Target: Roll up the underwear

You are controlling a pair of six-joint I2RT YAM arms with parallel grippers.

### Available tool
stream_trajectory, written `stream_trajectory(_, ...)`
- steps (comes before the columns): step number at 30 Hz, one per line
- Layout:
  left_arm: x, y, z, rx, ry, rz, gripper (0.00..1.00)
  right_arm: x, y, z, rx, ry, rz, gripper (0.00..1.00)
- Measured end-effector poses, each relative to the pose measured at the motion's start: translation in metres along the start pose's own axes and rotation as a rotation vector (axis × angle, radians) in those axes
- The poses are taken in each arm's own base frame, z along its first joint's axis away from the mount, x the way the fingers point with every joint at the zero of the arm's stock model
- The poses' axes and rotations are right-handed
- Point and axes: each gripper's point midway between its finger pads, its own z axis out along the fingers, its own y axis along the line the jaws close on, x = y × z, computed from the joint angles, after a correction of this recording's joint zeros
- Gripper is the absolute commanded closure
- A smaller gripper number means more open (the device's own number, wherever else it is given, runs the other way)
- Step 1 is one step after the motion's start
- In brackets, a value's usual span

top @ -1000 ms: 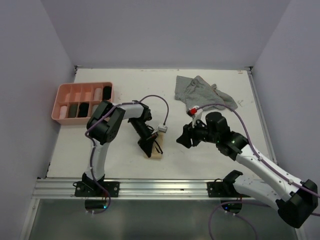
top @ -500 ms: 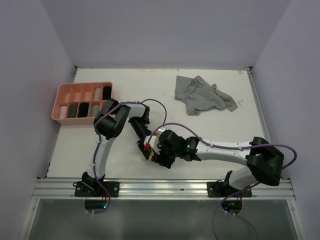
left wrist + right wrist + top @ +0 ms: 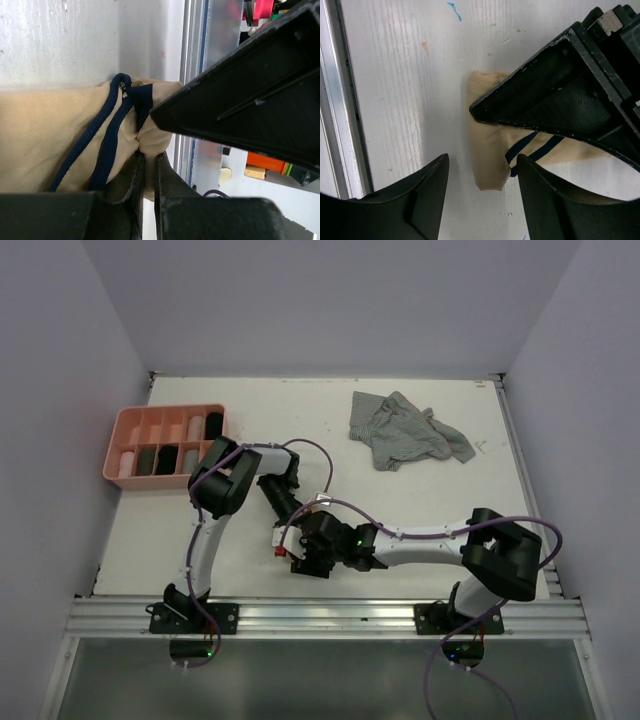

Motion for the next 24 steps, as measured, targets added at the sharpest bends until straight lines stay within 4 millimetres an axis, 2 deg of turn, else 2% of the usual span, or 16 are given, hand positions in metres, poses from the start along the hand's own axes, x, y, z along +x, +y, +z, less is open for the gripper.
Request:
stream_trajectory(3, 0.0, 0.0, 0.0, 0.0, 0.001, -0.002, 0.91, -0.001, -0.002, 0.007, 0.003, -0.005, -0.016, 0.42)
stream_trajectory(5, 0.0, 0.0, 0.0, 0.0, 0.001, -0.004, 0.91, 0.001, -0.001, 0.013, 0.0, 0.0, -0.022, 0.49)
stream_trajectory(6, 0.0, 0.0, 0.0, 0.0, 0.001, -0.004, 0.9, 0.004, 0.0, 0.016, -0.007, 0.009, -0.024, 0.6)
stream_trajectory(8, 0.001, 0.0, 0.0, 0.0, 0.002, -0.006, 0.9, 0.004, 0.001, 0.021, -0.014, 0.01, -0.025, 0.72)
stream_trajectory(9, 0.001, 0.0, 0.0, 0.0, 0.005, -0.008, 0.89, 0.003, 0.001, 0.023, -0.016, 0.009, -0.024, 0.82)
stream_trajectory(10, 0.003, 0.0, 0.0, 0.0, 0.009, -0.014, 0.88, 0.002, 0.002, 0.024, -0.018, 0.008, -0.018, 0.87)
stream_trajectory(11, 0.003, 0.0, 0.0, -0.001, 0.011, -0.018, 0.85, 0.002, 0.002, 0.024, -0.02, 0.006, -0.012, 0.92)
stream_trajectory(12, 0.004, 0.0, 0.0, -0.002, 0.013, -0.024, 0.79, 0.001, 0.003, 0.024, -0.023, 0.003, -0.008, 1.0)
stream_trajectory(14, 0.006, -0.001, -0.001, -0.012, 0.018, -0.02, 0.68, -0.001, 0.005, 0.025, -0.033, -0.003, 0.005, 1.0)
stream_trajectory(19, 0.002, -0.005, -0.015, -0.072, 0.024, 0.03, 0.57, -0.007, 0.008, 0.029, -0.051, -0.029, 0.047, 1.0)
stream_trajectory(21, -0.014, 0.002, -0.035, -0.133, -0.004, 0.086, 0.55, -0.009, 0.008, 0.03, -0.057, -0.039, 0.066, 1.0)
stream_trajectory(24, -0.05, 0.023, -0.093, -0.304, -0.117, 0.214, 0.54, -0.011, 0.015, 0.031, -0.093, -0.055, 0.09, 1.0)
